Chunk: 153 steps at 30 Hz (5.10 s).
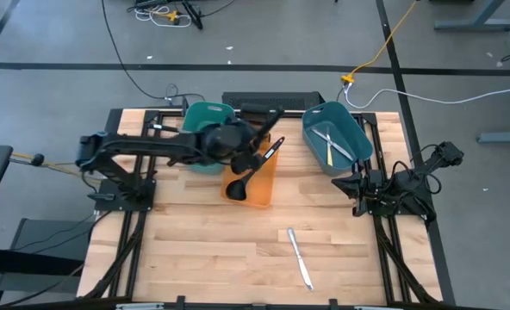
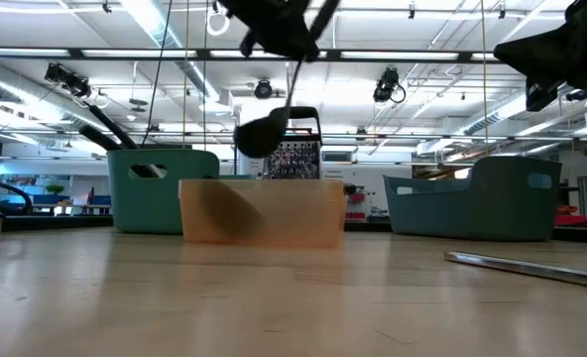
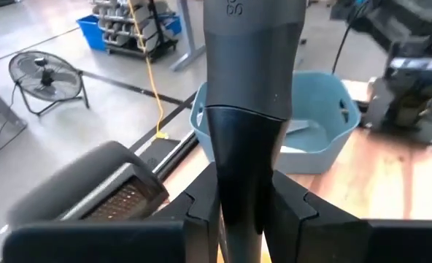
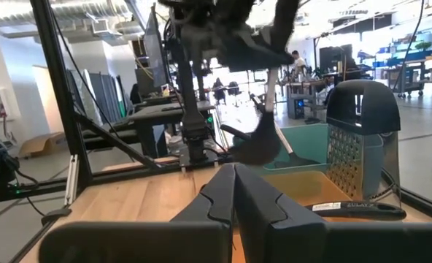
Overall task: Pick & Place Kitchen Items
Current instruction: Put the black ladle into the orange bin, then put the silver knife into the blue bin
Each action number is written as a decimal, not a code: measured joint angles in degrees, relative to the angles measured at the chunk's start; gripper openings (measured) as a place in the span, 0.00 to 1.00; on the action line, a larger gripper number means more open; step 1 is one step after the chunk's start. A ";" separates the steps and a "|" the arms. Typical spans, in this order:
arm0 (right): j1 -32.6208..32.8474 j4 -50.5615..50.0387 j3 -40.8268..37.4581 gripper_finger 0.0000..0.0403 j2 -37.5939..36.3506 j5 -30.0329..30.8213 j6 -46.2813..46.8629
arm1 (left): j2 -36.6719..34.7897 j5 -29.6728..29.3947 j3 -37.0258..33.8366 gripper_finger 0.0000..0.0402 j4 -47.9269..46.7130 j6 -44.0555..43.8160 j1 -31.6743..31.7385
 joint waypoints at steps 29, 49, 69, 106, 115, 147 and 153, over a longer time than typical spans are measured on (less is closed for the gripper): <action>0.00 0.02 0.00 0.04 0.01 -0.42 0.00 | 18.03 -7.21 -0.02 0.12 3.05 -7.64 0.67; 0.00 0.04 0.00 0.04 -0.01 -1.42 0.00 | 18.86 -2.64 0.00 0.12 0.47 -10.24 4.22; 0.00 0.05 0.00 0.04 0.00 -1.38 -0.12 | 19.69 -2.78 -0.02 0.12 -0.78 -8.81 3.14; -0.02 0.07 0.00 0.04 -0.01 -1.36 -0.37 | 22.62 7.48 -0.09 0.24 -0.98 -5.97 5.13; -0.02 0.04 0.00 0.04 -0.01 -1.36 -0.33 | 22.45 7.63 -0.02 0.24 -1.62 -4.70 5.13; 0.00 0.09 -0.02 0.04 0.01 -1.38 -0.01 | -14.20 -4.35 15.87 0.01 -35.36 8.20 -12.55; 0.00 0.36 -0.02 0.04 0.06 -1.41 -0.14 | -32.12 -9.91 1.31 0.01 -29.11 1.67 -14.62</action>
